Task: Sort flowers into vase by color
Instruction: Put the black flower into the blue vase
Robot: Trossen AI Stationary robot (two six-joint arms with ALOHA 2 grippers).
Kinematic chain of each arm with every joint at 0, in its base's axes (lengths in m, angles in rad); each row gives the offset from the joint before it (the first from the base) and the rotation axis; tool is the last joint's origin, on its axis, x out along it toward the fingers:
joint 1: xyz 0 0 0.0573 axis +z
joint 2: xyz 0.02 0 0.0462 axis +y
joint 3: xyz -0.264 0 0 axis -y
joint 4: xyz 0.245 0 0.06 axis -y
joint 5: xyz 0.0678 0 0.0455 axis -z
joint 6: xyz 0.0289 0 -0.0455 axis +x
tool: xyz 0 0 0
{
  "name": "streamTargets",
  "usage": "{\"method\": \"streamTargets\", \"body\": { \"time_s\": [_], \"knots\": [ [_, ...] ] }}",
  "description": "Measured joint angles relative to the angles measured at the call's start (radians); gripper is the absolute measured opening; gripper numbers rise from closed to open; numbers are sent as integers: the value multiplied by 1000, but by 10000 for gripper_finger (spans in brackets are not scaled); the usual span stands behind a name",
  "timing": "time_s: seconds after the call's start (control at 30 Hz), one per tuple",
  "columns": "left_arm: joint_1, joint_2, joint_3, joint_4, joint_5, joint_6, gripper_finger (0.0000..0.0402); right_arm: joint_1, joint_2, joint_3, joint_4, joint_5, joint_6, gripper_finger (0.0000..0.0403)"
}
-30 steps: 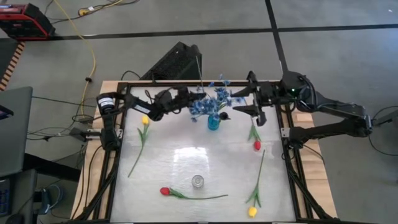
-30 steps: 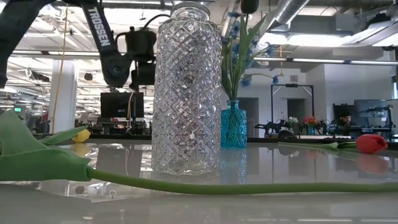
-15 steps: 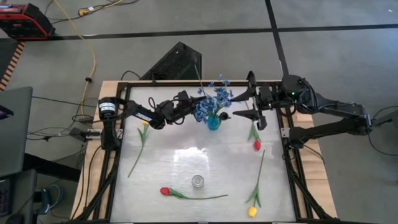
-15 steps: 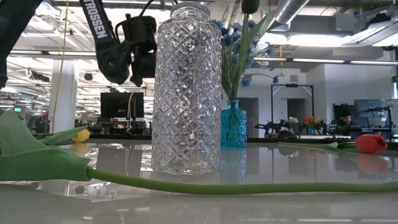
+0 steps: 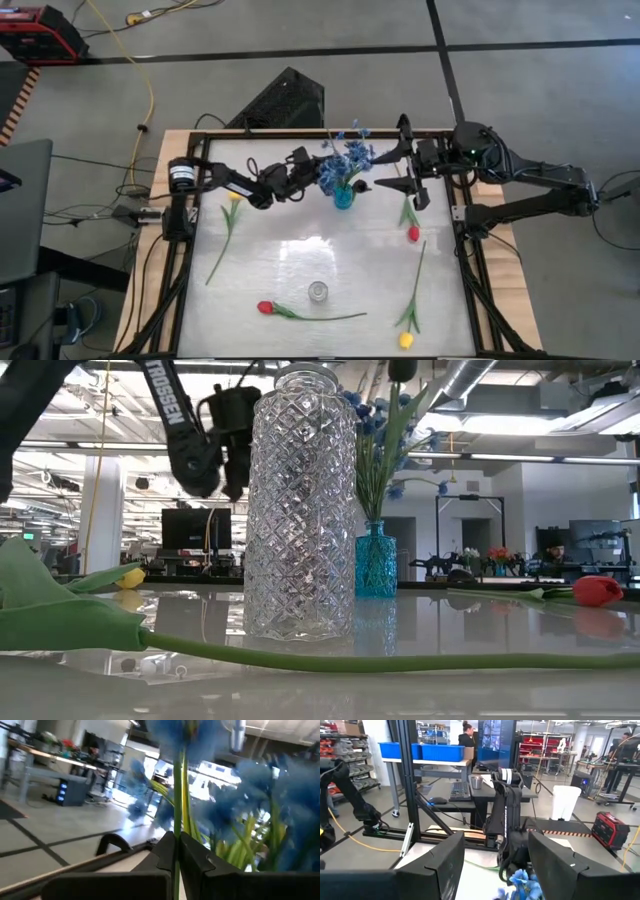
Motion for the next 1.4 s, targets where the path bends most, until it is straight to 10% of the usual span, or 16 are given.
{"method": "streamTargets", "body": {
  "time_s": [1.4],
  "knots": [
    [-54,-20,-44,-14,122,-13,0,58,0,0,-19,49,22,243]
  ]
}}
